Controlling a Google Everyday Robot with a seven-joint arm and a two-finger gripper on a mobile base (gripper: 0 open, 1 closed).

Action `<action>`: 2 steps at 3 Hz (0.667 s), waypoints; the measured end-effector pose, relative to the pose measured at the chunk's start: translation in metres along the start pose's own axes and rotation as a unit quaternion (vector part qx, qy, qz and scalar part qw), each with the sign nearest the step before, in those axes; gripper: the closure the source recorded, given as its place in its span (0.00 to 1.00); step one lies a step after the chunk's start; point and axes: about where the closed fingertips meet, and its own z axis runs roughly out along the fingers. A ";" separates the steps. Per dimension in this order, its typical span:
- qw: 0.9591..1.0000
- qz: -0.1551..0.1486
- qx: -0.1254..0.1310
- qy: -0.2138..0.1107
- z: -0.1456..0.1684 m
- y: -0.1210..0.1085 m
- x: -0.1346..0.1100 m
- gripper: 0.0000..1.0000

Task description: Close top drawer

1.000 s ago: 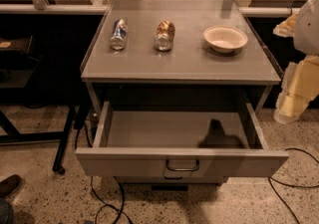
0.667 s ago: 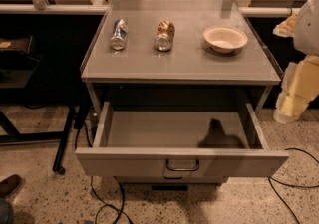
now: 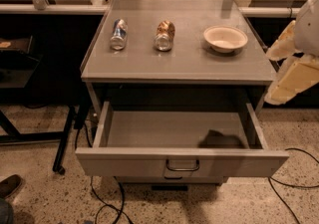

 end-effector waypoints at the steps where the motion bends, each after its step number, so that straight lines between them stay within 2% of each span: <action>1: 1.000 0.000 0.000 0.000 0.000 0.000 0.000 0.63; 2: 1.000 0.000 0.000 0.000 0.000 0.000 0.000 0.87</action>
Offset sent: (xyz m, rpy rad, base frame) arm 0.0000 0.0000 0.0000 0.0000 0.0000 0.0000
